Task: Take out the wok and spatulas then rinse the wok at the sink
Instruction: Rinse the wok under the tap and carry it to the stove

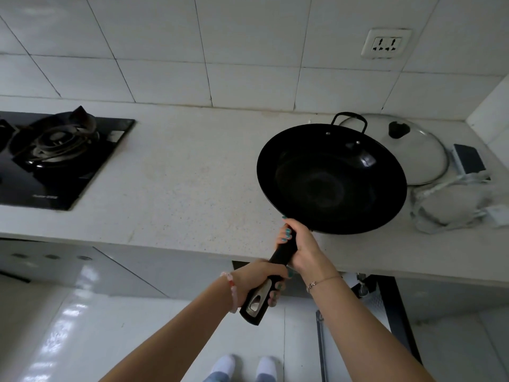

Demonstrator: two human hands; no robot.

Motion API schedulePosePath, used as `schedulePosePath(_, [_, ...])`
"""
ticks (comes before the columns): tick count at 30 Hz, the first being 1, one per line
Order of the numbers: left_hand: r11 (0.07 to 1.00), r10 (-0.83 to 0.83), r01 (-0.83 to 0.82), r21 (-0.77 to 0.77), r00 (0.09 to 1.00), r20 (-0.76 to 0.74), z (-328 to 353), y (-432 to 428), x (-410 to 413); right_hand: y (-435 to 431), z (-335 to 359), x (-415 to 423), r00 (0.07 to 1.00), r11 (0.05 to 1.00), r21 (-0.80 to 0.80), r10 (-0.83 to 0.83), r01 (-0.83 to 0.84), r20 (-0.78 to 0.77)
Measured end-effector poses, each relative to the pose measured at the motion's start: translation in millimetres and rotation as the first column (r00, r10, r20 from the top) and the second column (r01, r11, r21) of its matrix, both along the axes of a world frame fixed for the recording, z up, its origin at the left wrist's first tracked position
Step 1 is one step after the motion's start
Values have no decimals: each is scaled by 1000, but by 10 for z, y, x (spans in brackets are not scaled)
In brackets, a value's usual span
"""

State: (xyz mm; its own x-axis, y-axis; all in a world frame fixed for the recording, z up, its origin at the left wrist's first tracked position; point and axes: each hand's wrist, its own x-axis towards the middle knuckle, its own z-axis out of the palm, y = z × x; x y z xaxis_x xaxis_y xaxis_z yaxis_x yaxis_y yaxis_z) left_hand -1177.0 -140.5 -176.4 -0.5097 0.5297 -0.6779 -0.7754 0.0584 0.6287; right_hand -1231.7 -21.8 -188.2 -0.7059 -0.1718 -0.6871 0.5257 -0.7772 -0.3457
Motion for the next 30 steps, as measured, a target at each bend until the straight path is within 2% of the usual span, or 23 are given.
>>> schedulePosePath(7, [988,38,-61,-143,986,-163,82,170,96,-1,41,17,1000,981,192,-12,13,-4])
schedulePosePath(17, [985,93,-129,-111,954,-284,195,-297,323,-503,257,161,995,939,334,96,-85,-16])
schedulePosePath(27, [937,247,-328,-123,866,-434,499,-1531,638,-1902,732,308,946,916,344,277,-207,-169])
schedulePosePath(30, [918,321,-389,-73,840,-438,574,-2051,850,-2500,839,454,921,905,340,335,-256,-197])
